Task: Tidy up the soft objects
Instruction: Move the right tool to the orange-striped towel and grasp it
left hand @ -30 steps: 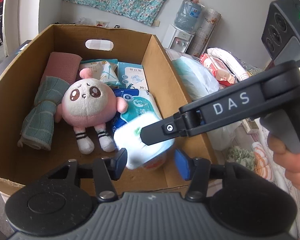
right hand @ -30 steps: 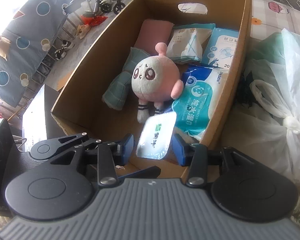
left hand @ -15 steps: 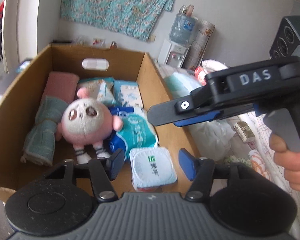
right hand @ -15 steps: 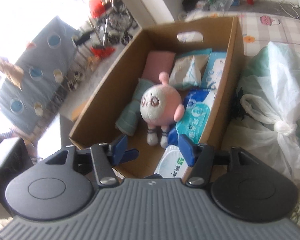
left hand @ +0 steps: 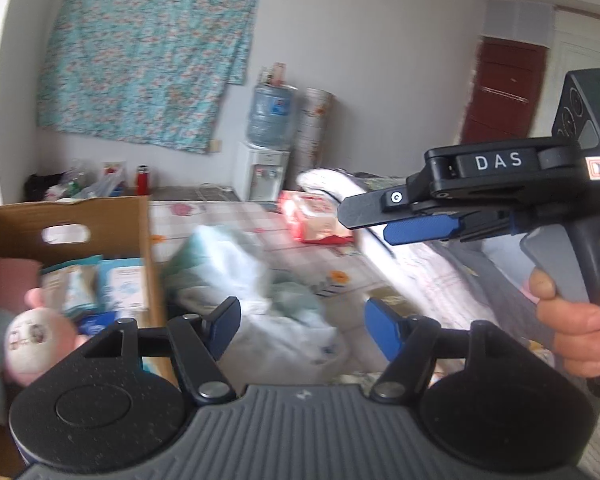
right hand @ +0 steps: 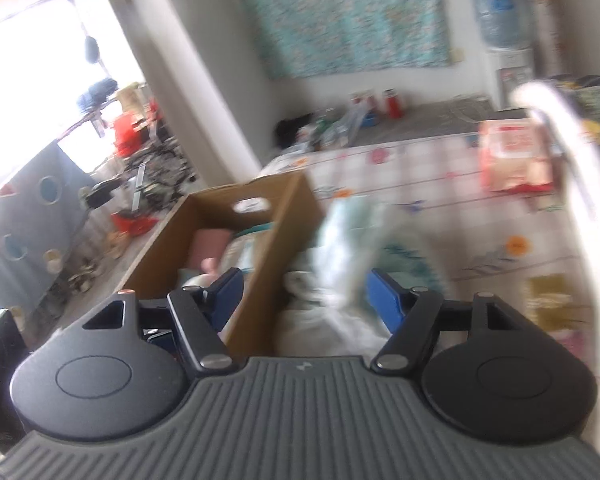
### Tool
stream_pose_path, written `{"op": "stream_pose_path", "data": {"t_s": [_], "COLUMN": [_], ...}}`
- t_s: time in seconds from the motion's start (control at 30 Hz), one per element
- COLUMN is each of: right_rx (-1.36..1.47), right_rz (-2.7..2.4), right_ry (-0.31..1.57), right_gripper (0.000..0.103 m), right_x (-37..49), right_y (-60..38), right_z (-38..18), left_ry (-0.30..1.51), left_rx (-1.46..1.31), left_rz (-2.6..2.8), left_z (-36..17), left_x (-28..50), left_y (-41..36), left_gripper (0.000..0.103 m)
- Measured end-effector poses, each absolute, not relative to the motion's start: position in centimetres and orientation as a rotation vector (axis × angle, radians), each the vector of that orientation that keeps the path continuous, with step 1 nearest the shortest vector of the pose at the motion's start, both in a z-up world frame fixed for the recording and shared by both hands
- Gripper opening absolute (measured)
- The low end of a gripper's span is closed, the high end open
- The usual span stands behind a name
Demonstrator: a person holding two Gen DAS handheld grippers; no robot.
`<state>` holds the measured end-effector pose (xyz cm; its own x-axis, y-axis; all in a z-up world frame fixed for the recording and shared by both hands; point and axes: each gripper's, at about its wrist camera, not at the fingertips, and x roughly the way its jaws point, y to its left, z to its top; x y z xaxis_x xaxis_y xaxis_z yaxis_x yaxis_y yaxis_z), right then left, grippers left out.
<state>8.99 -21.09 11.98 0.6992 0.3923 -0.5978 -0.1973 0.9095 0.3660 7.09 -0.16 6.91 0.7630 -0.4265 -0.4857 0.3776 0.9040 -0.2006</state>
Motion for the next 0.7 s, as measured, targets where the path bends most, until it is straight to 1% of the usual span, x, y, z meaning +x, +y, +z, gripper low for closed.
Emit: {"op": "stream_pose_path", "data": {"t_s": [0.13, 0.23, 0.33, 0.4, 0.43, 0.5, 0.57, 0.7], "right_rx": [0.309, 0.344, 0.386, 0.414, 0.429, 0.458, 0.483, 0.540], "right_rz": [0.212, 0.130, 0.083, 0.062, 0.053, 0.040, 0.029, 0.025], "right_ry": [0.754, 0.804, 0.877, 0.928, 0.950, 0.989, 1.019, 1.048], "right_gripper": [0.069, 0.069, 0.069, 0.067, 0.066, 0.062, 0.058, 0.052], "right_x": [6.8, 5.2, 3.9, 3.6, 3.5, 3.4, 3.6, 4.3], "right_y": [-26.2, -29.4, -31.4, -32.2, -32.4, -32.9, -33.3, -33.8], "right_z": [10.3, 7.6, 4.1, 1.8, 0.8, -1.1, -2.7, -4.6], "left_ry": [0.583, 0.619, 0.681, 0.726, 0.751, 0.800, 0.836, 0.873], "left_rx": [-0.063, -0.048, -0.049, -0.043, -0.043, -0.040, -0.039, -0.061], "left_rz": [-0.542, -0.615, -0.660, -0.668, -0.674, -0.682, -0.685, -0.712], "left_z": [5.7, 3.7, 0.9, -1.0, -1.9, -3.4, -4.5, -5.7], "left_x": [7.2, 7.2, 7.4, 7.6, 7.9, 8.3, 8.6, 8.8], "left_y": [-5.0, -8.2, -10.6, -11.9, -12.3, -13.1, -13.5, -14.3], "left_gripper": [0.069, 0.069, 0.061, 0.054, 0.053, 0.049, 0.048, 0.050]}}
